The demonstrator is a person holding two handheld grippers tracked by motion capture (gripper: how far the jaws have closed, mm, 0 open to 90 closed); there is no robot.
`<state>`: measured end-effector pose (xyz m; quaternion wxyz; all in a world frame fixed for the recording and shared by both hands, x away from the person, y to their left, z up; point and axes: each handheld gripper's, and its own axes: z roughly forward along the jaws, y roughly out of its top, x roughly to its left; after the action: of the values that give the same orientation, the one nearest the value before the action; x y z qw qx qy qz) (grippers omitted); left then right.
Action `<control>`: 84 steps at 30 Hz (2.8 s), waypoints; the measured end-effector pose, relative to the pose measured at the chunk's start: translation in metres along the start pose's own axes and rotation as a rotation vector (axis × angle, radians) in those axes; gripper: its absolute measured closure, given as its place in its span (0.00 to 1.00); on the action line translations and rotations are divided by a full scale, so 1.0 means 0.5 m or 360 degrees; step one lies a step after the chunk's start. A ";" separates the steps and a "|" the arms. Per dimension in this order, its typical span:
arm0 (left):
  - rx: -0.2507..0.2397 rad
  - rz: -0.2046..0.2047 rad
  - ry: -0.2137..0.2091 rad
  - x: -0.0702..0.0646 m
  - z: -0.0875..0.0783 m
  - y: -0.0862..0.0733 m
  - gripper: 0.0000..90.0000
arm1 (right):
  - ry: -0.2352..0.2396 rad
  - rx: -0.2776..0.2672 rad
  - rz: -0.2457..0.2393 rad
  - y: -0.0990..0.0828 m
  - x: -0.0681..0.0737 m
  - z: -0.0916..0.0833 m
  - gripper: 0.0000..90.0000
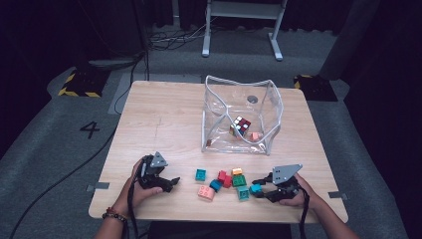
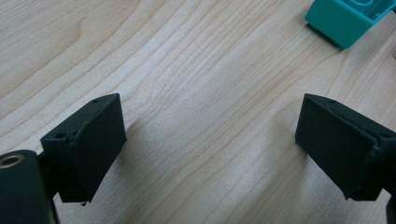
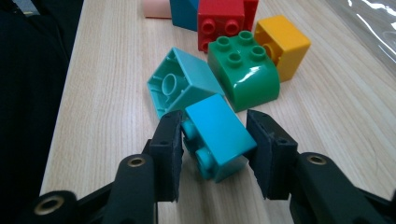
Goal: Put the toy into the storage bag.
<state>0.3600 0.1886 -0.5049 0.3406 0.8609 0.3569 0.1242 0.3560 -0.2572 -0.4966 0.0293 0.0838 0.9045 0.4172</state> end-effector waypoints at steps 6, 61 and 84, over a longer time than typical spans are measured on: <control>0.0002 0.0000 0.0001 0.000 0.000 0.000 0.10 | -0.0025 -0.0032 0.0025 -0.013 -0.012 -0.013 0.65; -0.0003 0.0005 -0.0001 0.000 0.000 0.000 0.10 | -0.0873 -0.0382 0.0489 0.056 -0.199 -0.257 0.66; 0.0004 -0.0002 -0.0004 0.000 0.000 0.000 0.10 | -0.0991 -0.0420 0.0441 0.193 -0.281 -0.329 0.66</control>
<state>0.3600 0.1888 -0.5047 0.3400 0.8613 0.3570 0.1226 0.4864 -0.3435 -0.3189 0.2569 0.3240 0.7707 0.4848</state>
